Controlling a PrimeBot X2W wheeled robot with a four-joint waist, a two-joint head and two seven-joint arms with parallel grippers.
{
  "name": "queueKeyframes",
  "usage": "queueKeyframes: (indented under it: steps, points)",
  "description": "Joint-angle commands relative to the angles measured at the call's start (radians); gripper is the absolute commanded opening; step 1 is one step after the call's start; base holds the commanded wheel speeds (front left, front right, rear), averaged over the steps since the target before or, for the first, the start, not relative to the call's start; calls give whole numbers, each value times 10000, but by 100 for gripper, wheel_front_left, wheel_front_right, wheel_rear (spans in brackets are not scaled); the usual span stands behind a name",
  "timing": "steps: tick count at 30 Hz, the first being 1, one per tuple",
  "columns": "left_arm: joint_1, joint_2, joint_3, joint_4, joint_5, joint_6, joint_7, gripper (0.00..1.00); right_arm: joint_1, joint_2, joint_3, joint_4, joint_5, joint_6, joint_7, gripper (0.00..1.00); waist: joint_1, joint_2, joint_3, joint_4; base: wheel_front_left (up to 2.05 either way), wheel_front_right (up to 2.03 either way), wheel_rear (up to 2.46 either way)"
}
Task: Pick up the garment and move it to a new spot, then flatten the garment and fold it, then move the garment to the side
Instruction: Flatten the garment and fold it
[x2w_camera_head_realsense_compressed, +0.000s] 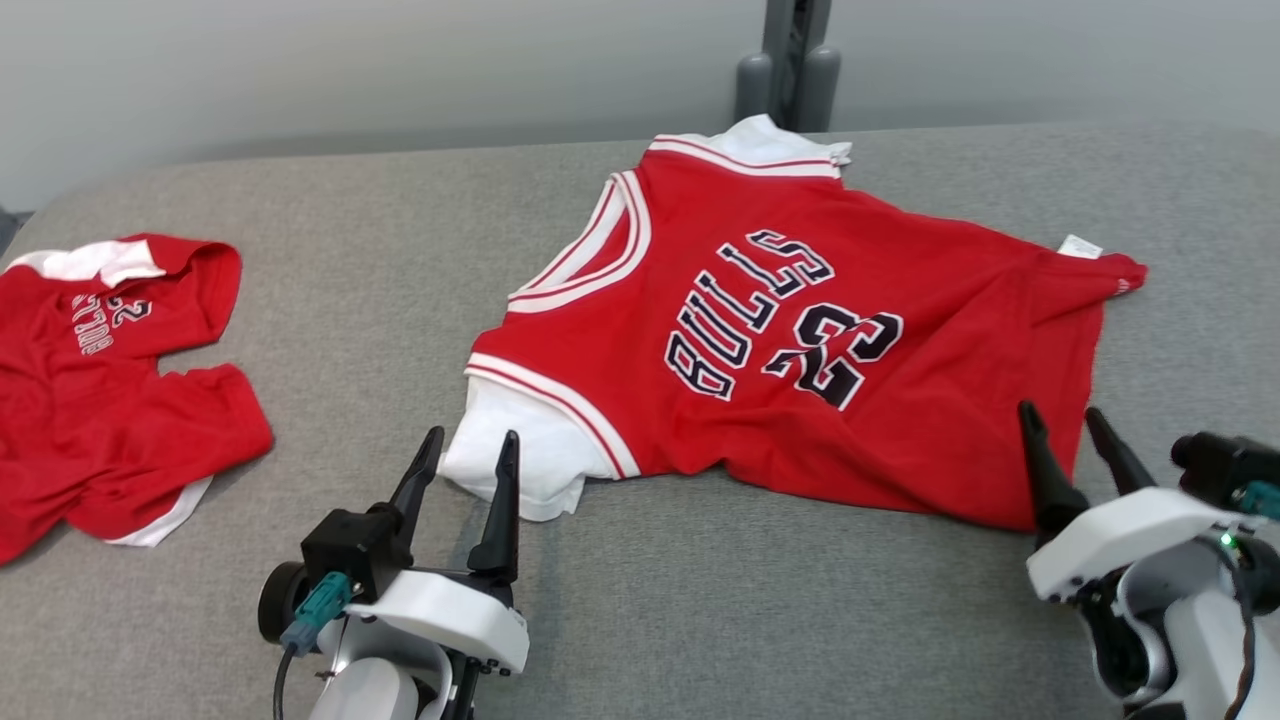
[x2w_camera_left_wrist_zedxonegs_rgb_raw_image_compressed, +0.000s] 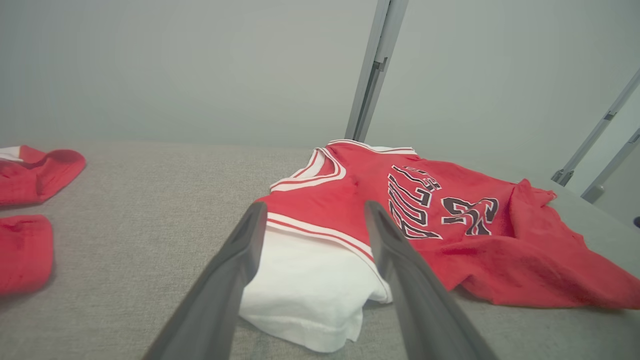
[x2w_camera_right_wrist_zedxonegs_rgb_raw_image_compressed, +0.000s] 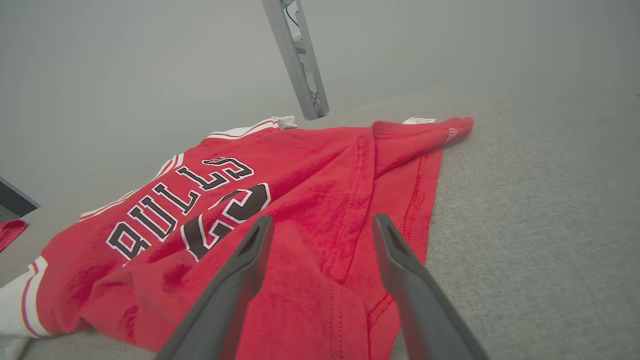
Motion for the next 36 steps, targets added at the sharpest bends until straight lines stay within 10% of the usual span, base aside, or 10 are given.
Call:
queueKeyframes:
  steps: [1,25,26,27,28,36]
  points:
    - [-216,52,-47,29,-31,-55,-37,100,-247,-144,-102,129,152,-4,172,100,0,-1,184,220,0,0,0]
    - [-1105,-31,-755,347,-520,112,-209,100,-3313,-1617,-646,4081,765,-4,793,100,0,-1,1491,1776,0,0,0]
    - [-1128,-34,-774,331,-534,125,-210,100,-3354,-1627,-567,4178,818,-4,818,88,0,-1,1515,1781,0,0,0]
    - [-1156,-34,-788,317,-547,136,-210,100,-3399,-1640,-441,4220,830,-4,808,17,0,-1,1535,1784,0,0,0]
    - [-1181,-33,-801,305,-544,150,-211,100,-3442,-1656,-287,4195,858,-4,734,0,0,-1,1548,1785,0,0,0]
    - [-1205,-31,-858,231,-610,206,-213,100,-4020,-2346,107,3787,1153,-4,168,0,0,-1,1635,1705,0,0,0]
